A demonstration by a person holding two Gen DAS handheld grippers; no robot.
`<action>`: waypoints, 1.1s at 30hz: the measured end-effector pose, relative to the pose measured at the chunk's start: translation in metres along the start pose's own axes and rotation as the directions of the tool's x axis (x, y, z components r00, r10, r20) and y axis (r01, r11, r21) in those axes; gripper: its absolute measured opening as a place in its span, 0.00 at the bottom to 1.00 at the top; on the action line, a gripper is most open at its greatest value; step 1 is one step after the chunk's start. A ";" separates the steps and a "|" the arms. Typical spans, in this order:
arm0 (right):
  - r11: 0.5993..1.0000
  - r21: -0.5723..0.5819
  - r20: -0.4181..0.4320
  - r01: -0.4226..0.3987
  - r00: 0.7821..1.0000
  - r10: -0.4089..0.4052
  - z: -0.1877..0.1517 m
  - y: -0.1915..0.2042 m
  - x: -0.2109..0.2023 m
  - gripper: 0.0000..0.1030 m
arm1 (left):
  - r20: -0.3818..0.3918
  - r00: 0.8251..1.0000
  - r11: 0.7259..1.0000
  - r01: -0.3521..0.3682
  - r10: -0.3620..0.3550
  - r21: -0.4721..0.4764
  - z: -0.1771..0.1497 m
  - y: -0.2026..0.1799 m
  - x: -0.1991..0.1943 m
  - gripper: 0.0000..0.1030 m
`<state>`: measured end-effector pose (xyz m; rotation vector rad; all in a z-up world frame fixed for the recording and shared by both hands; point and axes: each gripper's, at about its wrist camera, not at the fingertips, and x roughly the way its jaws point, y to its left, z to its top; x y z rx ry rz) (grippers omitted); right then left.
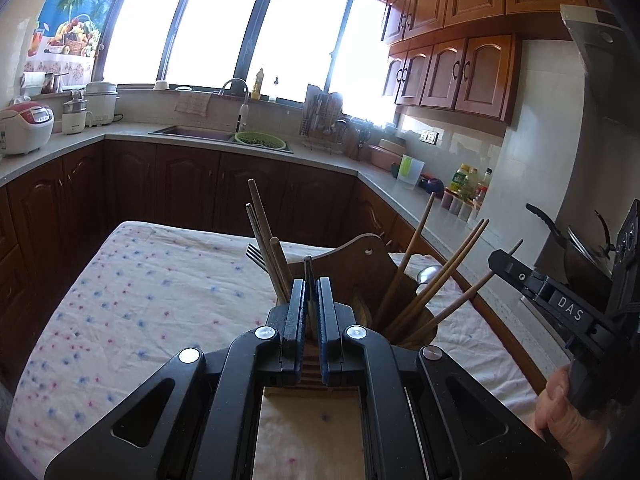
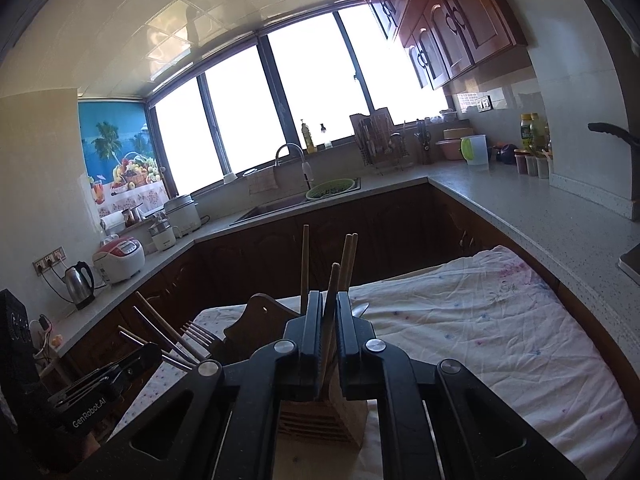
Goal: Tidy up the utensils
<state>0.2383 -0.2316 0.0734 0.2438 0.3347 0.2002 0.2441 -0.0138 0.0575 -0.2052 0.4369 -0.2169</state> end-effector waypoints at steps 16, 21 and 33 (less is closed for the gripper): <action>0.998 0.068 -0.003 -0.014 1.000 0.014 0.000 -0.010 -0.005 0.43 | 0.005 1.000 1.000 0.022 -0.022 -0.004 0.004 -0.001 -0.016 0.17; 0.994 0.109 0.032 -0.031 0.999 0.027 0.001 -0.016 -0.018 0.60 | 0.027 1.000 1.000 0.007 -0.007 -0.007 0.000 0.000 -0.030 0.42; 0.985 0.165 0.075 -0.055 0.996 0.043 -0.033 -0.023 -0.065 0.94 | -0.005 0.997 0.994 -0.078 0.078 -0.074 -0.046 0.028 -0.069 0.85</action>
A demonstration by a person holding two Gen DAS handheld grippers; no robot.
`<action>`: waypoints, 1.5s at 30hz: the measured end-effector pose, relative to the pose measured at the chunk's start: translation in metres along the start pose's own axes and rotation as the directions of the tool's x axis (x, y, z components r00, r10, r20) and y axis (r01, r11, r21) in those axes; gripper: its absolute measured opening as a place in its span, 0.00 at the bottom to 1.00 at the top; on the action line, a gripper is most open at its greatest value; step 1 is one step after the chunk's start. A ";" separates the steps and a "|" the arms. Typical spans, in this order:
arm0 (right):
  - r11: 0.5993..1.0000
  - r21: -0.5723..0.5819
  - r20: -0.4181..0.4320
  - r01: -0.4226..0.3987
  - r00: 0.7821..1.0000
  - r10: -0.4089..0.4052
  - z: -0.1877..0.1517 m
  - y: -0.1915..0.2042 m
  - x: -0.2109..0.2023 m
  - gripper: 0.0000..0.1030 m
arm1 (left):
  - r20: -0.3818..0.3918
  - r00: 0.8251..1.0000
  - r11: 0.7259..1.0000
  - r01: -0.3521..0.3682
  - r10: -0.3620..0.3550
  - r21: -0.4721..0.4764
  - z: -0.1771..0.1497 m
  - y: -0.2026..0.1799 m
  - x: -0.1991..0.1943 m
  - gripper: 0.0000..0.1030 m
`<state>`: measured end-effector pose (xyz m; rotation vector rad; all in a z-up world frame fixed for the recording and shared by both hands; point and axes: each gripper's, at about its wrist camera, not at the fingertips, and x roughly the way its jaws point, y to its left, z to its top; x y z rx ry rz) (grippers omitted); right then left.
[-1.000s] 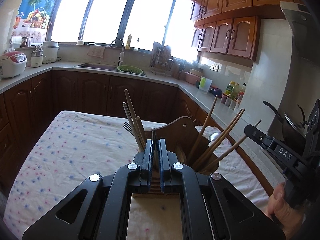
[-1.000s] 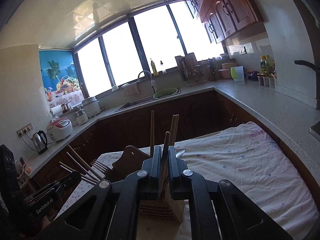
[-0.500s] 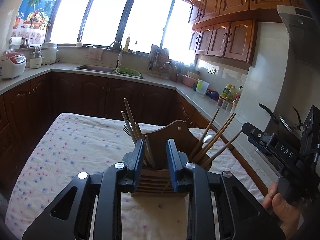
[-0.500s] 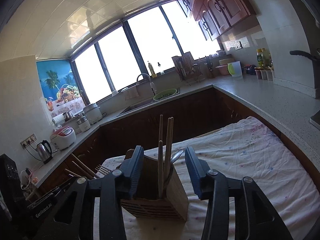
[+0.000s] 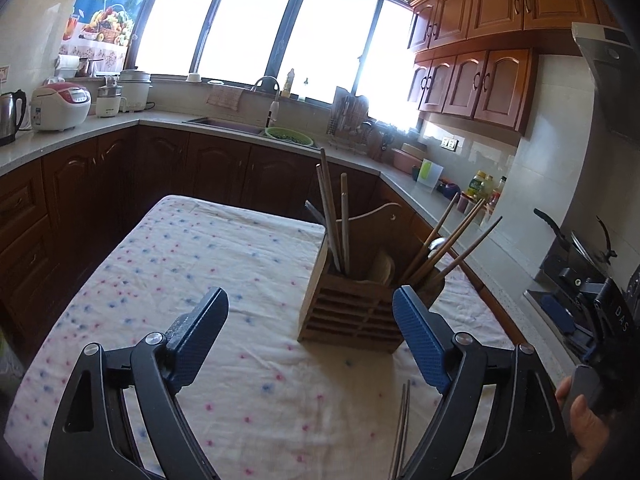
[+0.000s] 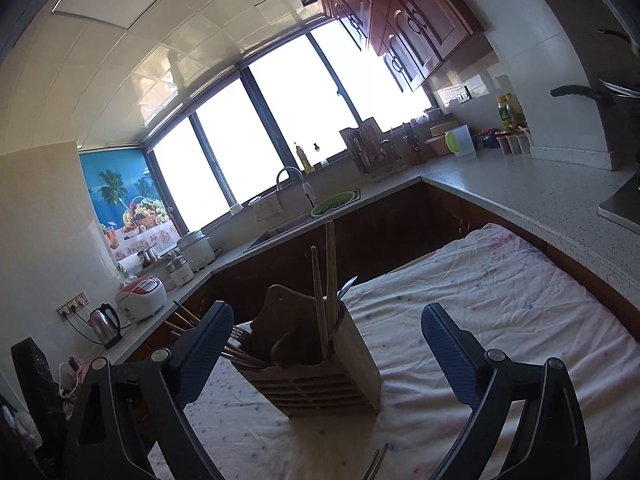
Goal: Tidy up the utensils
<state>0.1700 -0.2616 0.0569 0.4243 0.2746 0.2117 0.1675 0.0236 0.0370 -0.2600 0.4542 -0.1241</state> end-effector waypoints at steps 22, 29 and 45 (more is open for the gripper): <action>0.997 -0.067 -0.086 0.045 0.995 -0.050 -0.090 0.000 -0.068 0.96 | -0.025 0.994 0.994 -0.104 0.105 0.024 -0.070 0.025 -0.056 0.88; 0.972 -0.225 0.024 0.060 0.998 -0.056 -0.087 0.029 -0.094 0.99 | 0.136 0.979 0.982 -0.165 0.152 0.089 -0.069 0.017 -0.090 1.00; 0.941 -0.325 0.087 0.088 0.994 -0.063 -0.108 0.036 -0.113 1.00 | 0.156 0.966 0.960 -0.230 0.205 0.159 -0.091 0.006 -0.093 1.00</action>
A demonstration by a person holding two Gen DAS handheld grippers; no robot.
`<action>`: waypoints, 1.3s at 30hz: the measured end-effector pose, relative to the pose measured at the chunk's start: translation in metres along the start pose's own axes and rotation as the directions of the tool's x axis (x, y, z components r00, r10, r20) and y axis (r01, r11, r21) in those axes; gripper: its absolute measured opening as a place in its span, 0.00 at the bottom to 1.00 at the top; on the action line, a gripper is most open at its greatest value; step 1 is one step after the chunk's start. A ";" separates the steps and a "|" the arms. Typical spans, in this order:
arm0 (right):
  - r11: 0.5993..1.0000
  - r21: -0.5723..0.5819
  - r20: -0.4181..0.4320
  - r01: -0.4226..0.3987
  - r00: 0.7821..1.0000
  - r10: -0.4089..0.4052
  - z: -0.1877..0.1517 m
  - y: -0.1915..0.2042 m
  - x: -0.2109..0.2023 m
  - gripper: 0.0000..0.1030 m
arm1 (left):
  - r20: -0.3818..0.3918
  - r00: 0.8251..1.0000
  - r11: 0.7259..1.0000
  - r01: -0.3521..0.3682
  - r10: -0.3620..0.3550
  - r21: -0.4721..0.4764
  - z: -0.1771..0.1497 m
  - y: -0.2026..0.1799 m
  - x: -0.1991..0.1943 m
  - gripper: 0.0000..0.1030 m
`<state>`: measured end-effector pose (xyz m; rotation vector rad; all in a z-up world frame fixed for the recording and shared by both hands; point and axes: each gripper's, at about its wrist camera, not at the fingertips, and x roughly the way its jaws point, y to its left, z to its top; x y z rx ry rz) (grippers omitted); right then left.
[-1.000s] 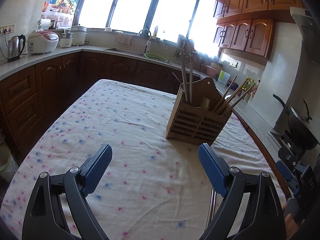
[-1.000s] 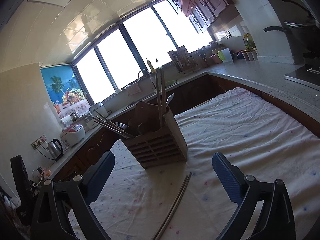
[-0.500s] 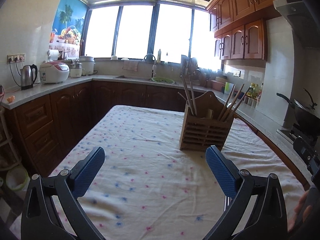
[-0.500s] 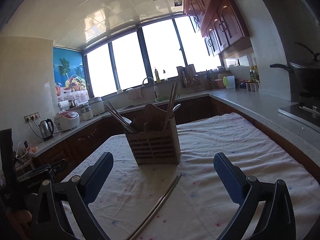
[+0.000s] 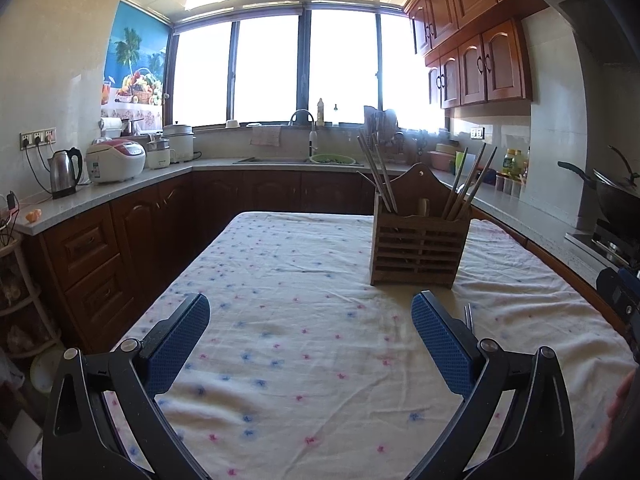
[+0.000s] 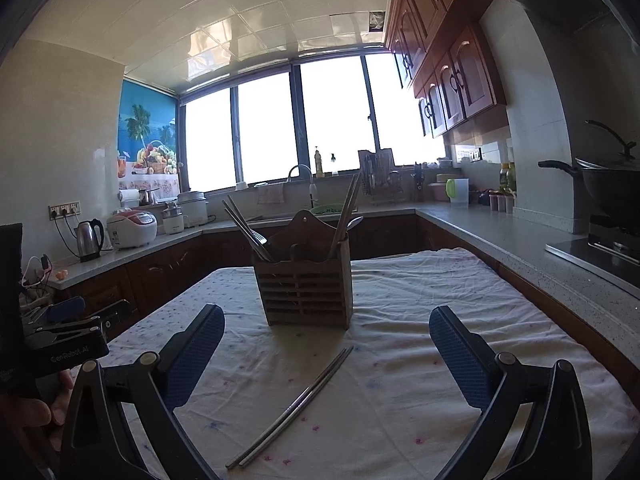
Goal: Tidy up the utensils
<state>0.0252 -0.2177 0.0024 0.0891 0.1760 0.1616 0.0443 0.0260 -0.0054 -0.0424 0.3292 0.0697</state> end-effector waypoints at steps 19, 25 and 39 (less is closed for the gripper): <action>0.999 -0.015 0.002 0.028 1.000 -0.028 -0.009 -0.005 -0.016 1.00 | 0.009 1.000 0.998 -0.021 0.020 0.063 -0.015 -0.016 -0.012 1.00; 1.000 -0.018 -0.003 0.024 1.000 -0.024 -0.009 -0.005 -0.018 1.00 | 0.002 1.000 0.998 -0.010 0.010 0.066 -0.015 -0.018 -0.015 1.00; 0.999 -0.011 -0.076 -0.031 0.997 0.030 -0.016 0.008 -0.035 1.00 | -0.047 0.999 0.998 0.030 -0.028 0.048 -0.029 -0.012 -0.038 1.00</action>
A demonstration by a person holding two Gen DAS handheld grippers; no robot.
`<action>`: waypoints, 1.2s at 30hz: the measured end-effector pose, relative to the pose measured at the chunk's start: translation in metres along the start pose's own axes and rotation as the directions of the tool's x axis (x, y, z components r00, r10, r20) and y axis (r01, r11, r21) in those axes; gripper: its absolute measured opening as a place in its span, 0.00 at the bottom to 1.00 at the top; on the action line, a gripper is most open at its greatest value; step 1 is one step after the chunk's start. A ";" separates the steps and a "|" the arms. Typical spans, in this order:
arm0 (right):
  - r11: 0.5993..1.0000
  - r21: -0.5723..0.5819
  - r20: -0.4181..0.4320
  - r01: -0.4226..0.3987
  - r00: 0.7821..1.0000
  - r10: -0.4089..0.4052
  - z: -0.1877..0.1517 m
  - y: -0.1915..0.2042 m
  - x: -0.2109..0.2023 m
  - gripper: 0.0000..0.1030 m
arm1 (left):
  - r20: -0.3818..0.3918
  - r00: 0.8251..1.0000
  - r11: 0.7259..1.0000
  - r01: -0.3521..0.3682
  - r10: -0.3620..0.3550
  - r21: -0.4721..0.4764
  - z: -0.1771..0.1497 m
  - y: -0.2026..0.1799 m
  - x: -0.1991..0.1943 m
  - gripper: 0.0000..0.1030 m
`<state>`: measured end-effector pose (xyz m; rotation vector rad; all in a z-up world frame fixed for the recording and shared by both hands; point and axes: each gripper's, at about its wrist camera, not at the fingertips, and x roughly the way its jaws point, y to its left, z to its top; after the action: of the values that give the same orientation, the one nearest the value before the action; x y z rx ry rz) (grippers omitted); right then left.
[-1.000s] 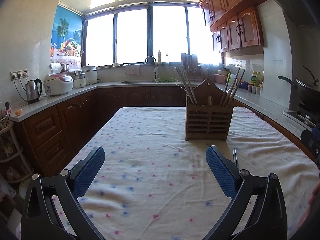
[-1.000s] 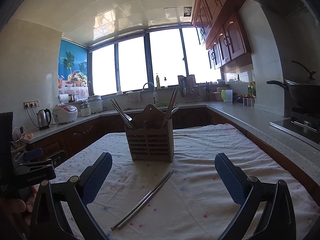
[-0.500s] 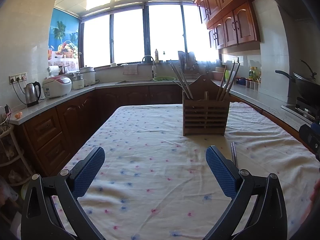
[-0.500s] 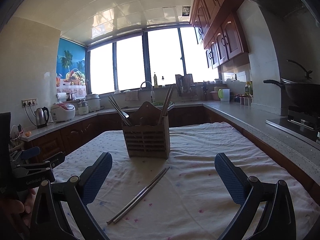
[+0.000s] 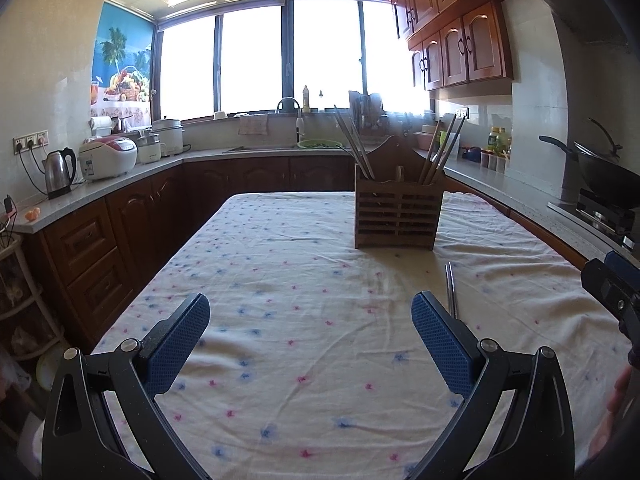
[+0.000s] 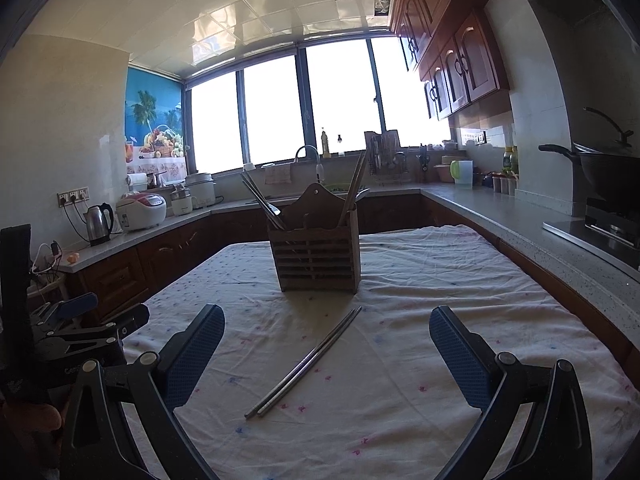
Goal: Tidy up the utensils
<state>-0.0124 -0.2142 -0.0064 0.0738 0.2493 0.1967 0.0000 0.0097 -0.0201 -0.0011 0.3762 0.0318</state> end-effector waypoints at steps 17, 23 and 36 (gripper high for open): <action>1.000 -0.010 0.000 0.024 1.000 -0.024 -0.009 -0.002 -0.006 1.00 | -0.014 1.000 1.000 -0.018 0.019 0.012 -0.010 -0.002 0.004 1.00; 0.999 -0.012 -0.003 0.031 1.000 -0.031 -0.012 -0.005 -0.004 1.00 | -0.015 1.000 0.999 -0.021 0.021 0.025 -0.011 -0.004 0.003 1.00; 0.999 -0.009 0.000 0.040 0.999 -0.040 -0.014 -0.006 -0.005 1.00 | -0.013 1.000 1.000 -0.022 0.022 0.021 -0.012 -0.003 0.003 1.00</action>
<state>-0.0194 -0.2200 -0.0196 0.0601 0.2494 0.1585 -0.0010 0.0065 -0.0323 0.0240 0.3903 0.0498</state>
